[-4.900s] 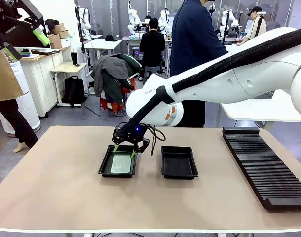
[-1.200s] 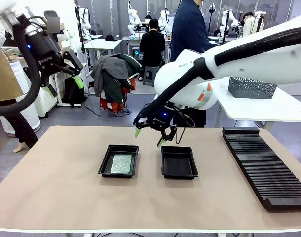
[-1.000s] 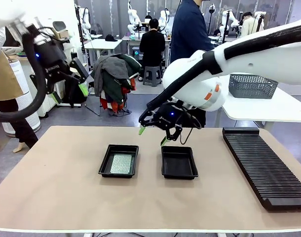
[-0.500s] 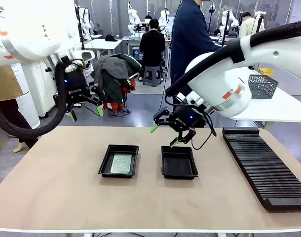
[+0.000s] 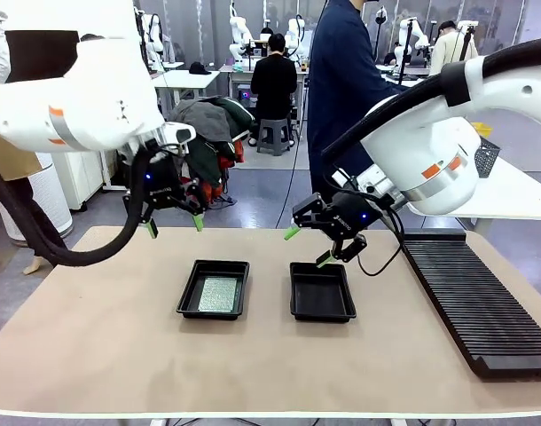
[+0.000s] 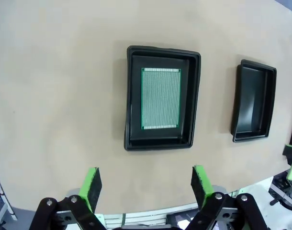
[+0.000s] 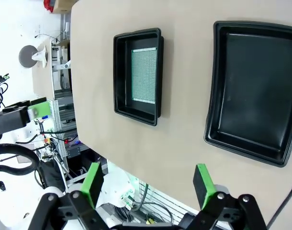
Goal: Inspect and transfer BCBs to ESD trays.
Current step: Pick up the ESD tray and place it on the left side of the table.
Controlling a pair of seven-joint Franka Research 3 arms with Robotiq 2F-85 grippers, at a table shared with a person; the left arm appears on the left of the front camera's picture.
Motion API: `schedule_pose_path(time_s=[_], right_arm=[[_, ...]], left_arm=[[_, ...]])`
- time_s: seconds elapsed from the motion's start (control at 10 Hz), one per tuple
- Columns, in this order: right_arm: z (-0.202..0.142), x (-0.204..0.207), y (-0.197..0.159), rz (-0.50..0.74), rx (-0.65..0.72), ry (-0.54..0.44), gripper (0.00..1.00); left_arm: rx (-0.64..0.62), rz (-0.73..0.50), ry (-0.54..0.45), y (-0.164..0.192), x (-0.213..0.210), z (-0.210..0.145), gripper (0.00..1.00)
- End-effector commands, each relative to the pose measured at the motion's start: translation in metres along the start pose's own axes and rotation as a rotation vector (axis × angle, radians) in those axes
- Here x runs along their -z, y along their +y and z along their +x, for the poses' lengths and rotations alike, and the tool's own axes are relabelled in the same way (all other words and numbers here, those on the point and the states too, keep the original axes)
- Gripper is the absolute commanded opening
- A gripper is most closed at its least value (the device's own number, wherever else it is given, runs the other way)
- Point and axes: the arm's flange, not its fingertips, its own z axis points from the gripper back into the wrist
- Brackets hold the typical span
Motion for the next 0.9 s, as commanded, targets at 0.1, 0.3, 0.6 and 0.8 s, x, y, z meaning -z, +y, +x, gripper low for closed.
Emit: schedule_pose_path(time_s=[0.1,0.3,0.6,0.8], right_arm=[[0.004,0.005,0.005,-0.027,0.02,-0.007,1.0],[0.004,0.005,0.005,-0.027,0.02,-0.007,1.0],[0.004,0.005,0.005,-0.027,0.02,-0.007,1.0],[0.004,0.005,0.005,-0.027,0.02,-0.007,1.0]], left_arm=[[0.006,0.049,-0.028,-0.007,0.038,0.005,1.0],[0.057,0.082,-0.015,-0.007,0.06,0.011,1.0],[0.071,0.107,0.013,-0.005,0.095,0.023,1.0],[0.09,0.114,0.034,-0.005,0.115,0.031,1.0]])
